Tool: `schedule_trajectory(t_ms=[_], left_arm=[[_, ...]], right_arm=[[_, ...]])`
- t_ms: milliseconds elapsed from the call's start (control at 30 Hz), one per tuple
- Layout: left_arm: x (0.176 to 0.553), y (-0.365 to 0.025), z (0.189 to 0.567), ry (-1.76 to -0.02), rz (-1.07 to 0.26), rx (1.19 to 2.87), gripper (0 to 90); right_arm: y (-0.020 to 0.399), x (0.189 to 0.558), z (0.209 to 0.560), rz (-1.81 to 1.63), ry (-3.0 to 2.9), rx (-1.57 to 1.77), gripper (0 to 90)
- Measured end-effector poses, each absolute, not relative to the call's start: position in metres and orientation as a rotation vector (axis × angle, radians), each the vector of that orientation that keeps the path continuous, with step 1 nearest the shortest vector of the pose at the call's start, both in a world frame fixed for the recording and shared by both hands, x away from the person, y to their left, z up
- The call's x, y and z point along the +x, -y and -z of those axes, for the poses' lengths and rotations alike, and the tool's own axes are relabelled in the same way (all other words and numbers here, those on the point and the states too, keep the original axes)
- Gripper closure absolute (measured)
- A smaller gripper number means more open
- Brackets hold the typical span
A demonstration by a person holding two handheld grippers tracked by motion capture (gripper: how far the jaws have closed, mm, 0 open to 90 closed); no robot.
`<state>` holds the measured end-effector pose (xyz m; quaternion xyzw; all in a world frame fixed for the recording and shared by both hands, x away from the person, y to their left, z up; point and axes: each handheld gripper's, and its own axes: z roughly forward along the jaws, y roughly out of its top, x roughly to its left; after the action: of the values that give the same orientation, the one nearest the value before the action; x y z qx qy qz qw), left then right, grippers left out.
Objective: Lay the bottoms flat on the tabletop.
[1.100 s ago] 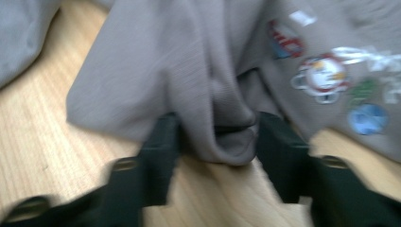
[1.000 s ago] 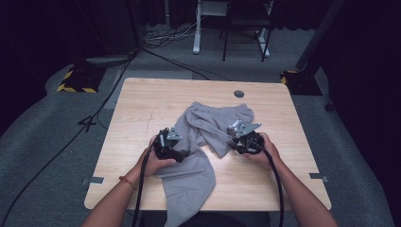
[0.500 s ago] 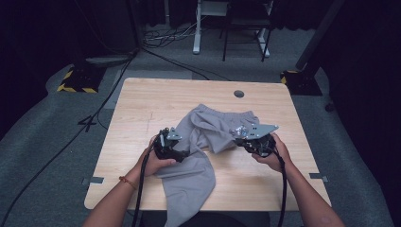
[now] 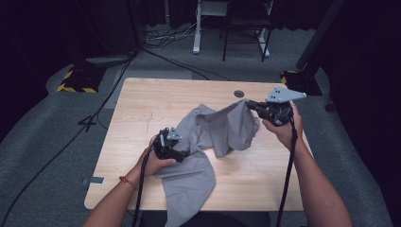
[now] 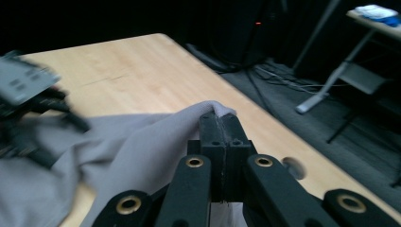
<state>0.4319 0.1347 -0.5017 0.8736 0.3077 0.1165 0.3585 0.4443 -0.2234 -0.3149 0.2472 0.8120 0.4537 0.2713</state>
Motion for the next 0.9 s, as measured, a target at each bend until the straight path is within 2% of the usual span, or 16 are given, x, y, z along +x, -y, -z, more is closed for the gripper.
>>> schedule_trajectory(t_ms=[100, 200, 500, 567, 667, 700, 800, 900], left_arm=[[0.432, -0.135, 0.502, -0.794, -0.301, 2.254, 22.4], [0.432, -0.135, 0.502, -0.794, -0.301, 2.254, 22.4], [0.432, -0.135, 0.502, -0.797, -0.304, 2.252, 22.4], [0.432, -0.136, 0.502, -0.791, -0.301, 2.253, 22.4], [0.431, -0.138, 0.502, -0.787, -0.298, 2.255, 22.4], [0.431, -0.139, 0.502, -0.787, -0.298, 2.256, 22.3], [0.432, -0.143, 0.501, -0.799, -0.300, 2.261, 21.0], [0.433, -0.146, 0.501, -0.806, -0.303, 2.261, 20.9]], right_arm=[[0.214, 0.455, 0.309, -1.217, -2.191, 0.674, 90.0], [0.193, 0.457, 0.321, -1.210, -2.261, 0.638, 90.0], [0.110, 0.414, 0.384, -1.138, -2.592, 0.326, 88.3], [0.096, 0.402, 0.394, -1.147, -2.646, 0.262, 83.1], [0.091, 0.389, 0.399, -1.160, -2.674, 0.189, 66.4], [0.093, 0.389, 0.399, -1.149, -2.664, 0.194, 63.9], [0.114, 0.399, 0.399, -1.196, -2.616, 0.295, 53.2], [0.135, 0.421, 0.407, -1.154, -2.563, 0.455, 47.6]])
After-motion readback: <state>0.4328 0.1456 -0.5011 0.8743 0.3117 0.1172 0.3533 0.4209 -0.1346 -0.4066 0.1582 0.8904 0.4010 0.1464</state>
